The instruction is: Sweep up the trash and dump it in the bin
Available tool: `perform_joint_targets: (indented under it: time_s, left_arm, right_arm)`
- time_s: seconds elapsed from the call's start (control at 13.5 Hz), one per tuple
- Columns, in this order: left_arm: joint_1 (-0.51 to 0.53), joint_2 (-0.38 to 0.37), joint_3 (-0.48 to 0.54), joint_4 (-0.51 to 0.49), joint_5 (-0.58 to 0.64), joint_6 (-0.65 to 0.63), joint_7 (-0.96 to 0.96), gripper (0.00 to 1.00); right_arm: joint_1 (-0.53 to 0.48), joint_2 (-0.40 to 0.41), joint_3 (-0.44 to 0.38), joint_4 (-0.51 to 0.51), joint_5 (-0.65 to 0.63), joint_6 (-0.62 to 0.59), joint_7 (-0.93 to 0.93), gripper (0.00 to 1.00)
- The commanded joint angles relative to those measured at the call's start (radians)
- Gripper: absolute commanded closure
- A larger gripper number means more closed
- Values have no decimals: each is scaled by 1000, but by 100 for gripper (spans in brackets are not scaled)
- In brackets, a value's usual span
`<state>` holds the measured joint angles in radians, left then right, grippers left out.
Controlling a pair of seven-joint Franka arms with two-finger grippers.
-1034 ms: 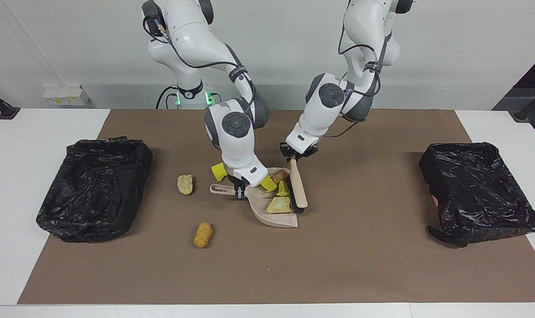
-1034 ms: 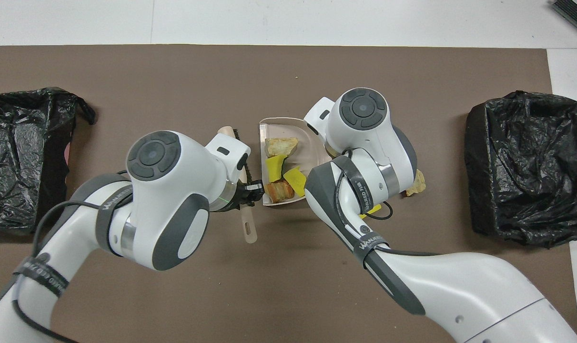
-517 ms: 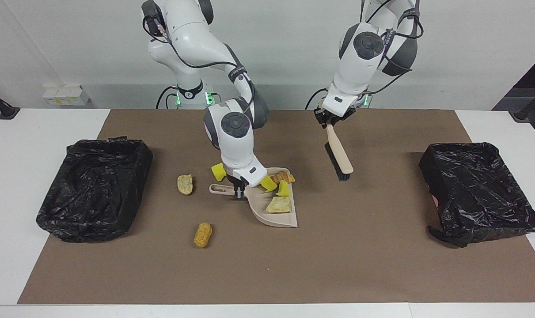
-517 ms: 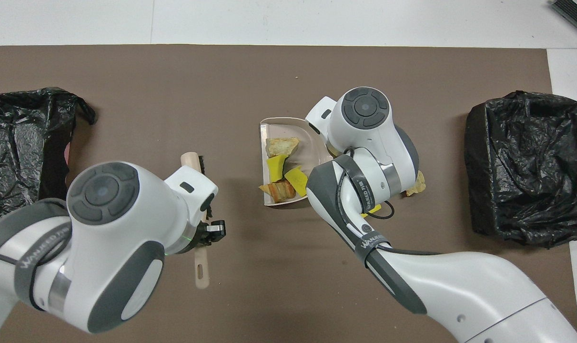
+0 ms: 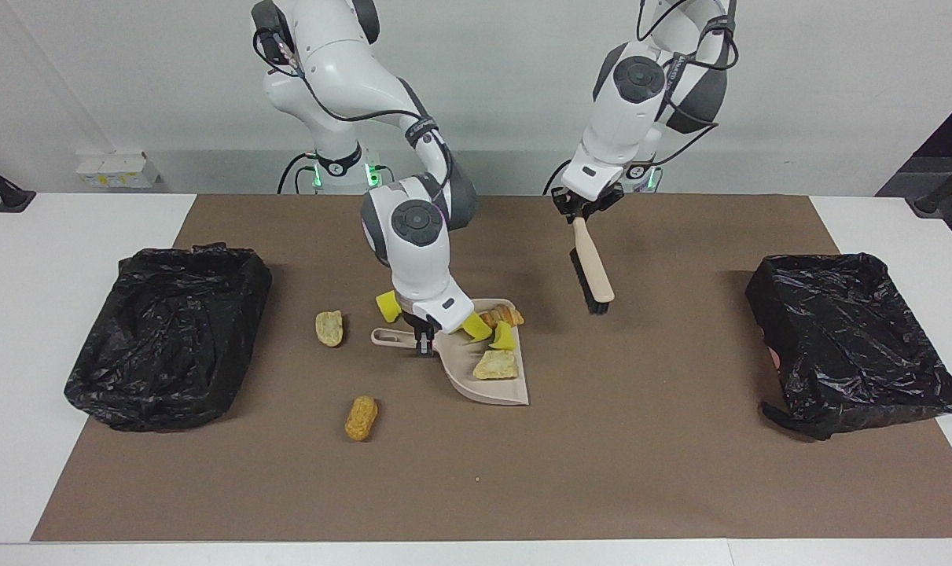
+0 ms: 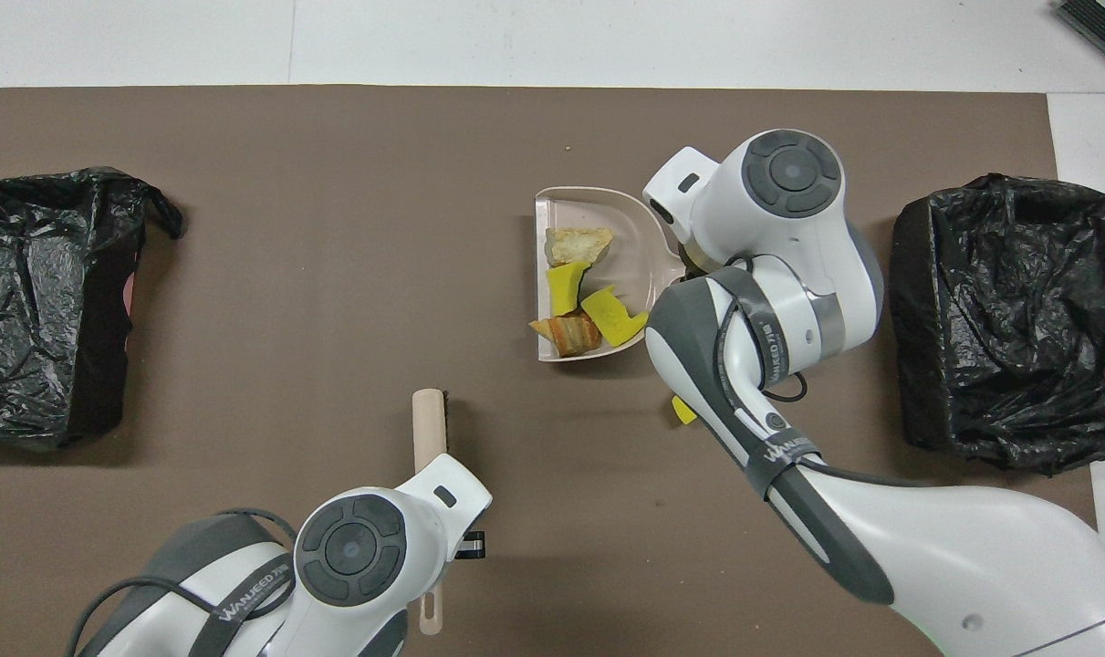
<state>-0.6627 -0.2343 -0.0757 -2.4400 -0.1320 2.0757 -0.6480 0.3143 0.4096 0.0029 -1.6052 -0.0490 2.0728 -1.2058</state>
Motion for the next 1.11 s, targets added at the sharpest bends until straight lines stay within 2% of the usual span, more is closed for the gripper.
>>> perform_joint_targets:
  time_s: [0.0,0.3,0.59,0.66,0.74,0.81,0.89,1.03]
  left_arm:
    - [-43,-1,16,-51,19,85,-73,100]
    - [-58,58,16,-57,19,191,-84,100]
    - [-57,85,16,-57,19,208,-84,100]
    - [-48,92,16,-53,19,210,-78,83]
    - [-41,93,19,-53,19,208,-72,58]
    - [-28,98,19,-44,19,205,-68,13]
    - [-12,115,20,-28,19,199,-68,0]
    - [27,144,25,33,20,187,-64,0]
  right_arm:
    - [-64,-77,12,-30,49,-37,-63,100]
    - [-177,-126,14,-29,64,-57,-144,100]
    - [-283,-181,12,-30,86,-92,-208,100]
    - [-319,-199,12,-30,86,-118,-234,100]
    - [-357,-219,14,-32,87,-135,-277,100]
    - [-392,-239,14,-33,93,-151,-314,100]
    - [-434,-253,14,-35,112,-172,-351,100]
    - [-518,-258,12,-35,136,-189,-470,100]
